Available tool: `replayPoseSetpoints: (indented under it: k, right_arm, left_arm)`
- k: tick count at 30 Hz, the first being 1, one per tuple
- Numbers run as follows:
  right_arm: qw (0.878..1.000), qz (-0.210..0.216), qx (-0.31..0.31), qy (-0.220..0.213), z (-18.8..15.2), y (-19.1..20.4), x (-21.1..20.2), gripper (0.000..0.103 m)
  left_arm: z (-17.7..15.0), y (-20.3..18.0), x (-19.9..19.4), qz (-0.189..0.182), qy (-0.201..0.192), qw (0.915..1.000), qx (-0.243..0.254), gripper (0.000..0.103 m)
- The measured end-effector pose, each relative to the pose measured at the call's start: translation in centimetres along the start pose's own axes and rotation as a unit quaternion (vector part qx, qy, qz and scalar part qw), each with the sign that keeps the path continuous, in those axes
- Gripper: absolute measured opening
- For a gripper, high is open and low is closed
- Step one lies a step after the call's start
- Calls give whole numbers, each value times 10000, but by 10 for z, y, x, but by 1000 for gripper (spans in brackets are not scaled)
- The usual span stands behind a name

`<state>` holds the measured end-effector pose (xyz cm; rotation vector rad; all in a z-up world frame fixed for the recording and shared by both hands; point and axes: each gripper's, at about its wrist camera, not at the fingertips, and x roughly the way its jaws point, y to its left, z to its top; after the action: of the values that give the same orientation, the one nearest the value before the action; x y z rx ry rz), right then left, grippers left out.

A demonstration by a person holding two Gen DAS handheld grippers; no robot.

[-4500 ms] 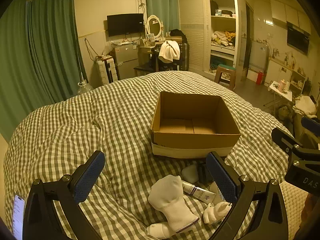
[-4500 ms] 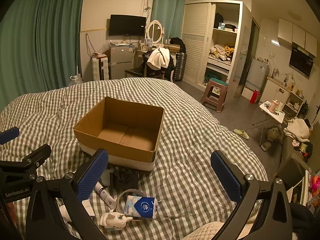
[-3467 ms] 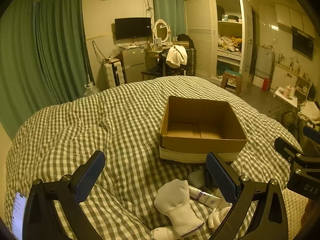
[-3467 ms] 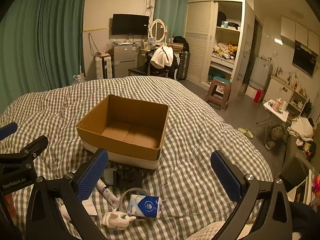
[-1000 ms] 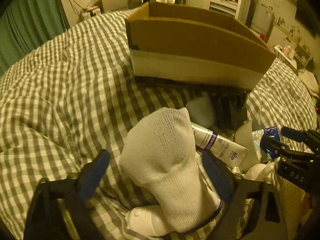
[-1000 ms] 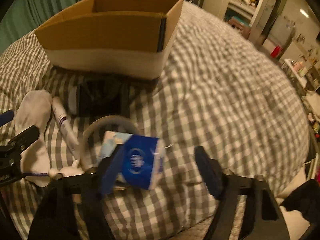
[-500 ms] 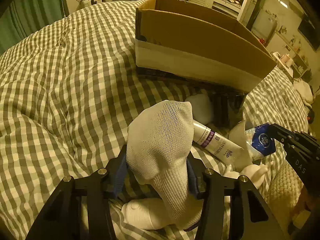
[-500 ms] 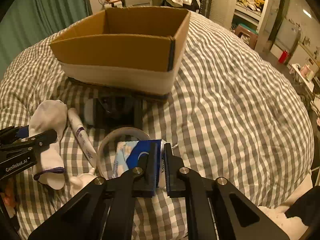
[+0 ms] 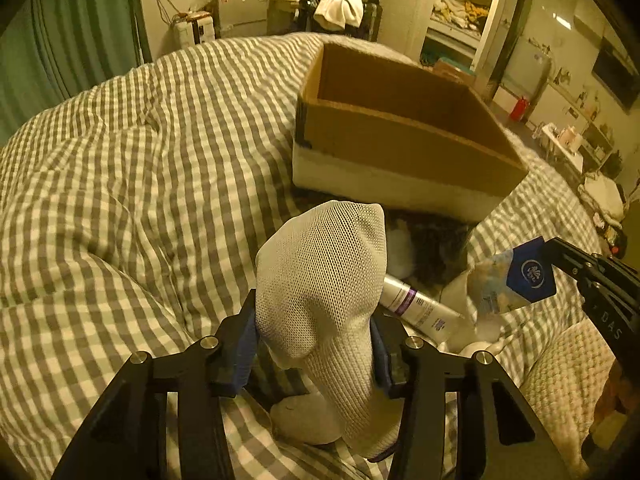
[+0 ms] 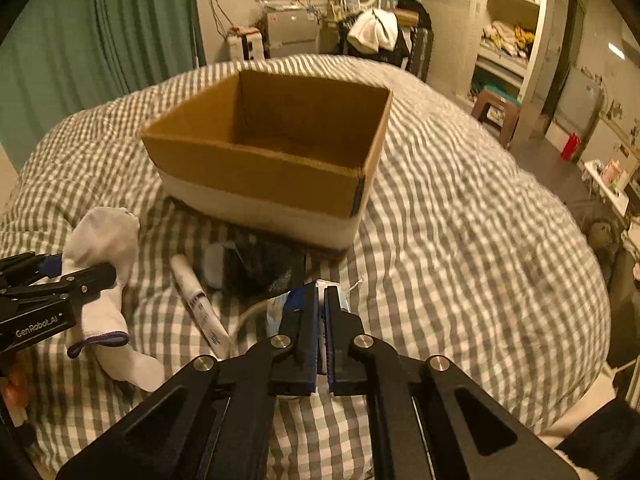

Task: Organize objects
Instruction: 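Carry the sock and tissue pack into the box and open both tools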

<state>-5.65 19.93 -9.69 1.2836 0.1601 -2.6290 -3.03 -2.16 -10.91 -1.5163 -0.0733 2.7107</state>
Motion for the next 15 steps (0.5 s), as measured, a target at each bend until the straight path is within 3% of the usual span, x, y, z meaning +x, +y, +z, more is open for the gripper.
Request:
replayPoseSetpoints:
  k: [7,15]
  right_arm:
    - [9984,91,-225,-503,31,10,-45,2]
    - [9923,-10,-345,-1190,94,8,-79,2]
  left_arm:
    - [30,-4,-31,93,-472,9988,81,49]
    - [98,-23,-51,-6,-1084,9940,134,49]
